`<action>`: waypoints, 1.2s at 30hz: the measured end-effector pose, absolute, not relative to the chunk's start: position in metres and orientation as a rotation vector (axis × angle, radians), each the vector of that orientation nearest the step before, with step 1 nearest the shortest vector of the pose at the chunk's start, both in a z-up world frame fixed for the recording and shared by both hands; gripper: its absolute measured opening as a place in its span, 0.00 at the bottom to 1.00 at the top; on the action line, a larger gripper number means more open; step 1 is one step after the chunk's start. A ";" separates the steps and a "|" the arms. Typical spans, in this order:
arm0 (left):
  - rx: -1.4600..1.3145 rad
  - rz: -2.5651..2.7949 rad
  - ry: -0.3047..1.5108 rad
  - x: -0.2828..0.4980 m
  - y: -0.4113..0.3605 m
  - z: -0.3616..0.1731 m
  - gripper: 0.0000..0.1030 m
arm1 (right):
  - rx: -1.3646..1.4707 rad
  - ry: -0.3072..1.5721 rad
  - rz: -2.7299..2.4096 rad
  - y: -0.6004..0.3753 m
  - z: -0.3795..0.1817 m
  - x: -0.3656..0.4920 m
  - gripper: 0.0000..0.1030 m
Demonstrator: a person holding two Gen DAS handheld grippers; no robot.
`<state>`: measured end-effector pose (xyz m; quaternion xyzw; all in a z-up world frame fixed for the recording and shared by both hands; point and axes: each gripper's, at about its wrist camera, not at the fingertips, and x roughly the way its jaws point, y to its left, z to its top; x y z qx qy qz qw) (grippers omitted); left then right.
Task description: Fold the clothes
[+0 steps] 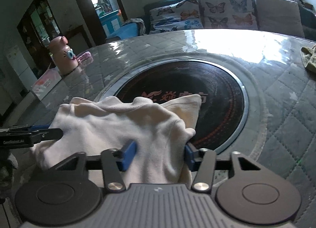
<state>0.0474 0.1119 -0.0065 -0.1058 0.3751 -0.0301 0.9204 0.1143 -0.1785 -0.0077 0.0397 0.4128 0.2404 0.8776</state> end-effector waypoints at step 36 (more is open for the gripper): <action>-0.290 0.279 0.621 -0.016 0.246 0.042 0.16 | 0.036 0.764 0.798 0.016 0.035 0.162 0.22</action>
